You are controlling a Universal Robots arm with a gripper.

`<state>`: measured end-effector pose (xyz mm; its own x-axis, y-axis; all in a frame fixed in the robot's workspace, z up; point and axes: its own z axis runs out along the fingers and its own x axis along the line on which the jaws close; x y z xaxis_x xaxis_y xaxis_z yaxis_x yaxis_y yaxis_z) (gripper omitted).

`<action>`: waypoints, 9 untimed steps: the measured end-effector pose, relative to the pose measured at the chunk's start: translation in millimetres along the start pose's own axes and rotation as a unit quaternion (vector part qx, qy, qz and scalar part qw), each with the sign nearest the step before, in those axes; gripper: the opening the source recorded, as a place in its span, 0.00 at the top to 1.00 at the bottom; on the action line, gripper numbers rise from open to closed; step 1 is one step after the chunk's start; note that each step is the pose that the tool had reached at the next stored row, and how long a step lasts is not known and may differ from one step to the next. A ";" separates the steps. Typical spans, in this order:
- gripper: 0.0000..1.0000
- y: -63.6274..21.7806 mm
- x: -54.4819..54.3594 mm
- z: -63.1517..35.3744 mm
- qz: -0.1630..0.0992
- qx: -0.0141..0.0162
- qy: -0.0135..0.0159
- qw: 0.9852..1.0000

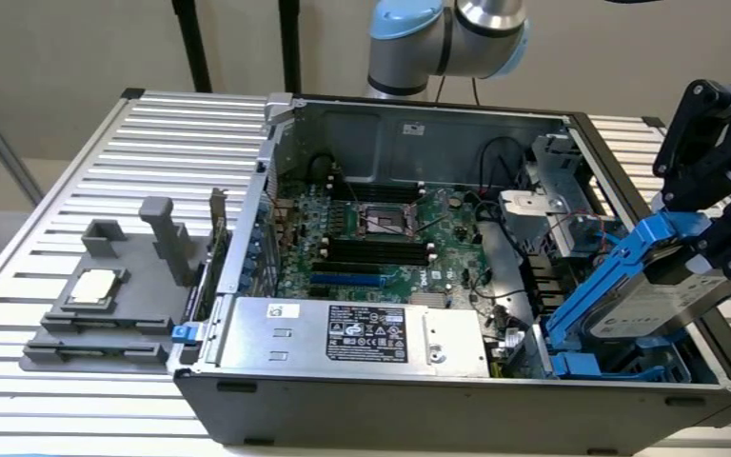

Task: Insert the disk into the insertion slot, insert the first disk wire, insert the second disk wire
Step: 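Insert the disk into the insertion slot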

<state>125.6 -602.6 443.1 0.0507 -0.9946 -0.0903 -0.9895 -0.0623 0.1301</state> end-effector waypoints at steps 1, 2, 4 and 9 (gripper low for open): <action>0.67 0.1 0.3 0.1 0.001 0.000 0.000 1.000; 0.67 0.2 0.6 0.2 0.002 0.000 0.000 1.000; 0.67 0.4 0.9 0.6 0.005 0.000 -0.001 1.000; 0.67 0.4 1.2 3.5 0.010 -0.001 -0.001 1.000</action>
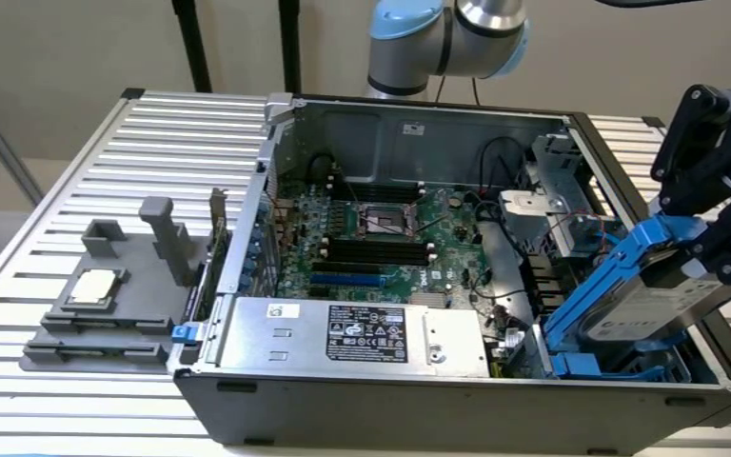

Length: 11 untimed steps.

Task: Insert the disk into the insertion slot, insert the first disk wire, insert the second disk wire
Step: 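Insert the disk into the insertion slot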

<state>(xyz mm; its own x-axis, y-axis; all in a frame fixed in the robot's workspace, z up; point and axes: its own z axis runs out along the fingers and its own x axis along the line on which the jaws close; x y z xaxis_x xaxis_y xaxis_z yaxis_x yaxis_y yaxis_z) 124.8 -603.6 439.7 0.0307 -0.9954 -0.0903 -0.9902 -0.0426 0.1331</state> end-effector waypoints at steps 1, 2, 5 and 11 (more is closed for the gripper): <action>0.67 -0.1 0.1 0.9 0.001 0.000 0.000 1.000; 0.67 -0.2 0.2 1.7 0.001 0.000 0.000 1.000; 0.67 -0.2 0.3 3.1 0.002 -0.001 0.000 1.000; 0.67 -0.7 0.6 5.9 0.002 -0.002 0.000 1.000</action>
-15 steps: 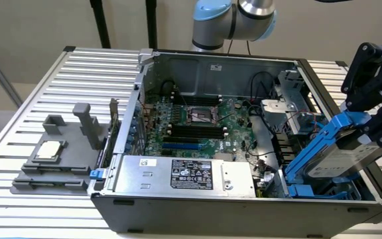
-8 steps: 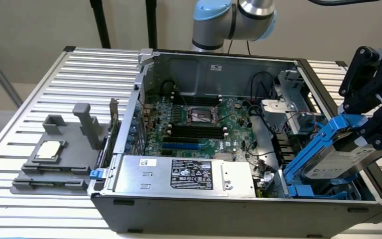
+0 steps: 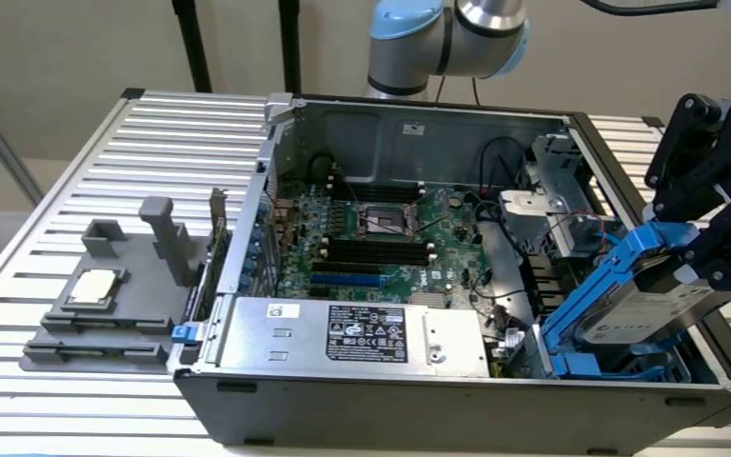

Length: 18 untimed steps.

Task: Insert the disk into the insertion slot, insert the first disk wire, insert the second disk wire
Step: 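Insert the disk into the insertion slot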

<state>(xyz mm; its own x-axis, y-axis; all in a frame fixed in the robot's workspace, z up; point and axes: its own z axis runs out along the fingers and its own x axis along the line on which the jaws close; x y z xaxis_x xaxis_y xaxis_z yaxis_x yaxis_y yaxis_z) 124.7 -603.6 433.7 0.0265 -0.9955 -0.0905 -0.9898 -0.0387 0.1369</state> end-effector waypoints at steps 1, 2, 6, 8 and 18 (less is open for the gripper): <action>0.67 -0.1 0.1 0.8 0.000 0.000 0.000 1.000; 0.67 -0.2 0.1 1.6 0.000 0.000 0.000 1.000; 0.67 -0.6 0.5 4.6 0.000 0.000 -0.002 1.000; 0.67 -0.8 0.5 5.7 -0.001 0.000 -0.005 1.000; 0.67 -1.4 0.9 10.2 -0.002 0.000 -0.013 1.000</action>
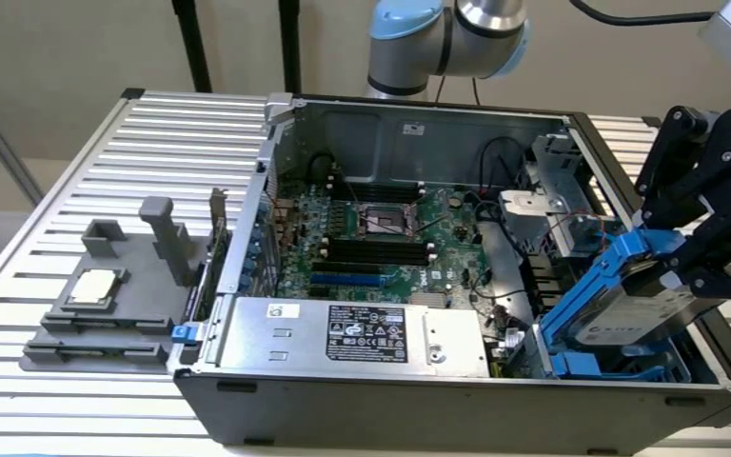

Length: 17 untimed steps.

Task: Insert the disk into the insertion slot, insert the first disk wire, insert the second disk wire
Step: 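Insert the disk into the insertion slot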

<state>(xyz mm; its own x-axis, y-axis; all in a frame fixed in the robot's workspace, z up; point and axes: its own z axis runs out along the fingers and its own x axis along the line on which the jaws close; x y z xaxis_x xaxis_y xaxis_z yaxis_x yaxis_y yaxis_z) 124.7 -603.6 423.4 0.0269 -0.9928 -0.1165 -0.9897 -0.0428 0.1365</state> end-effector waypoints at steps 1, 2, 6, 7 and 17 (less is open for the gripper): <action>0.67 -0.1 -0.1 0.3 0.000 0.000 0.000 1.000; 0.66 -0.1 0.0 0.3 0.000 0.000 0.000 1.000; 0.60 -0.1 0.0 0.5 0.000 0.000 0.000 1.000; 0.60 -0.1 0.1 0.5 0.000 0.000 0.000 1.000; 0.60 -0.1 -0.1 0.6 -0.002 0.008 0.000 1.000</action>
<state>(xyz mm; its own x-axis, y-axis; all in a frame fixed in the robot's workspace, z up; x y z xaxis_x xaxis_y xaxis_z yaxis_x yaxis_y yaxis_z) 124.7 -603.5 422.8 0.0298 -0.9926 -0.1175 -0.9918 -0.0440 0.1199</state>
